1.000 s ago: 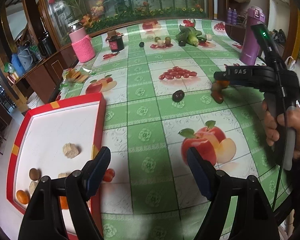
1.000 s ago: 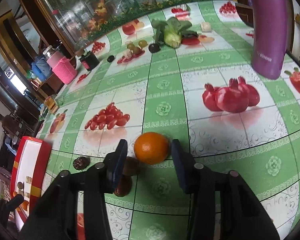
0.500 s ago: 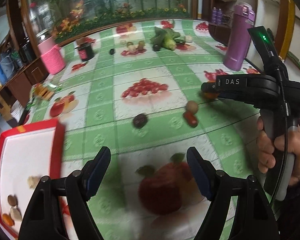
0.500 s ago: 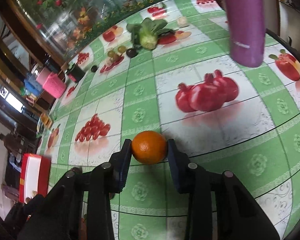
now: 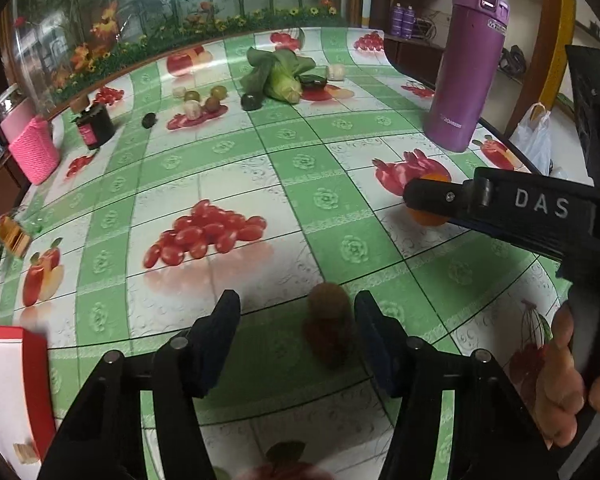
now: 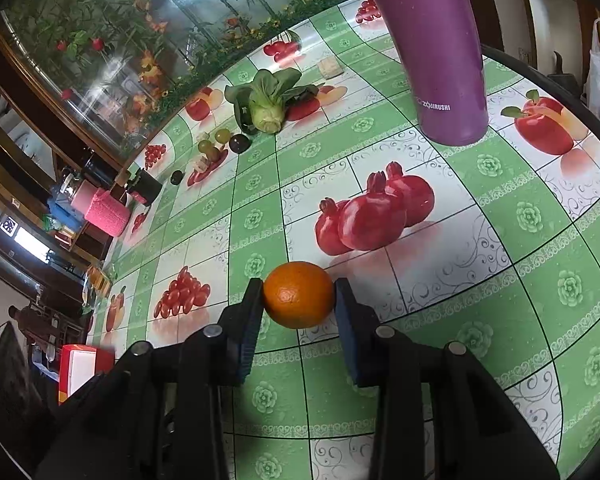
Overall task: Organize fruits
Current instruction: 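Carry the orange and kiwi into the tray with both grippers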
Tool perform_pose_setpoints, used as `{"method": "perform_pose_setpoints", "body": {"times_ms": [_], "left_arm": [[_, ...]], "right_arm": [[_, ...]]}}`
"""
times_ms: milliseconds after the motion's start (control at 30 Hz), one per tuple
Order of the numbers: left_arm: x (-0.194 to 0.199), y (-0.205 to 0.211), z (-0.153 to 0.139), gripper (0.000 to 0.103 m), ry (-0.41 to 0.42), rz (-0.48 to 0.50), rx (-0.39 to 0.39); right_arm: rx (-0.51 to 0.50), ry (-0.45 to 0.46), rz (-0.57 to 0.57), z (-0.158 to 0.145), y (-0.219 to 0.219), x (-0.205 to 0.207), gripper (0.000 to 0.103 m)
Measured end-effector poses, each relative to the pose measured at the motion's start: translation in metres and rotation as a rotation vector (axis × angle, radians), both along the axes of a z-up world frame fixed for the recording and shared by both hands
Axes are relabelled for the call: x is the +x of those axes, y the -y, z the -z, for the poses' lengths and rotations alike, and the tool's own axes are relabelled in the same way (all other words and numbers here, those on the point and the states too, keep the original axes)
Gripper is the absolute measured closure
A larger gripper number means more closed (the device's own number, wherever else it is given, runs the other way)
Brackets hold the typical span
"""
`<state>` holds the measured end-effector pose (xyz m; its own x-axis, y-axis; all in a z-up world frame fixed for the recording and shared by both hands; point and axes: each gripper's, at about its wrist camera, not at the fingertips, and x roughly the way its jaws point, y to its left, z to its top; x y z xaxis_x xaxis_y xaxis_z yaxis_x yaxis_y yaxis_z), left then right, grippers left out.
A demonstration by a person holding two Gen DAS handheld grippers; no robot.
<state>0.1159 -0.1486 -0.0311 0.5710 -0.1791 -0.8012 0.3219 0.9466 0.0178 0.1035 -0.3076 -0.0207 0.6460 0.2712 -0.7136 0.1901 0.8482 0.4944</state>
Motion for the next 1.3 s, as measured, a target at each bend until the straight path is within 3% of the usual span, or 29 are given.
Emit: {"method": "perform_pose_setpoints", "body": {"times_ms": [33,167,233,333,500,700,867,1033,1300], "left_arm": [[0.002,0.003,0.002,0.045,-0.001,0.004,0.005],[0.004,0.007,0.009,0.073,-0.038,0.027,-0.014],[0.004,0.008,0.01,0.08,-0.032,0.033,-0.008],[0.001,0.005,0.007,0.08,-0.033,0.033,-0.031],[-0.015,-0.007,-0.016,0.081,0.038,0.008,-0.041],[-0.053,-0.055,-0.059,0.081,0.152,-0.08,-0.072],[-0.088,-0.101,-0.075,0.081,0.201,-0.171,-0.064],[-0.123,-0.139,-0.077,0.081,0.222,-0.236,-0.053],[-0.148,-0.173,-0.059,0.081,0.18,-0.285,-0.082]], "right_arm": [[0.002,0.001,0.0,0.0,0.0,0.0,0.065],[0.003,0.002,-0.001,0.0,0.0,0.0,0.065],[-0.003,0.002,-0.006,0.0,-0.001,0.0,0.065],[-0.004,0.009,-0.018,-0.001,-0.004,0.0,0.065],[-0.007,0.053,-0.049,-0.005,-0.01,-0.002,0.065],[-0.031,0.154,-0.069,-0.018,-0.018,-0.01,0.065],[-0.046,0.19,-0.092,-0.023,-0.032,-0.014,0.065],[-0.088,0.209,-0.145,-0.023,-0.061,-0.019,0.065],[0.067,0.226,-0.254,-0.023,-0.12,-0.039,0.065]]}}
